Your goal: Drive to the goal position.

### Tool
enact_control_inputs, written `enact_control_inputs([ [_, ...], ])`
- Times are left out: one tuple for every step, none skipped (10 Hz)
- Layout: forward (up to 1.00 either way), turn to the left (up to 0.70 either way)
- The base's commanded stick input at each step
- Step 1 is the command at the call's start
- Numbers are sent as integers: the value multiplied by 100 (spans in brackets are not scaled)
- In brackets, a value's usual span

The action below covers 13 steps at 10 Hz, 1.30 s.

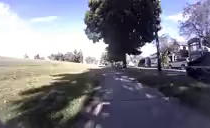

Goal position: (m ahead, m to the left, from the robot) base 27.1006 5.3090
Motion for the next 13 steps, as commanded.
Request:
enact_control_inputs([
  [100,0],
  [100,0],
  [100,0],
  [100,0],
  [100,0],
  [100,0],
  [100,0],
  [100,0],
  [100,0],
  [100,-2],
  [100,-13],
  [100,-29],
  [100,-17],
])
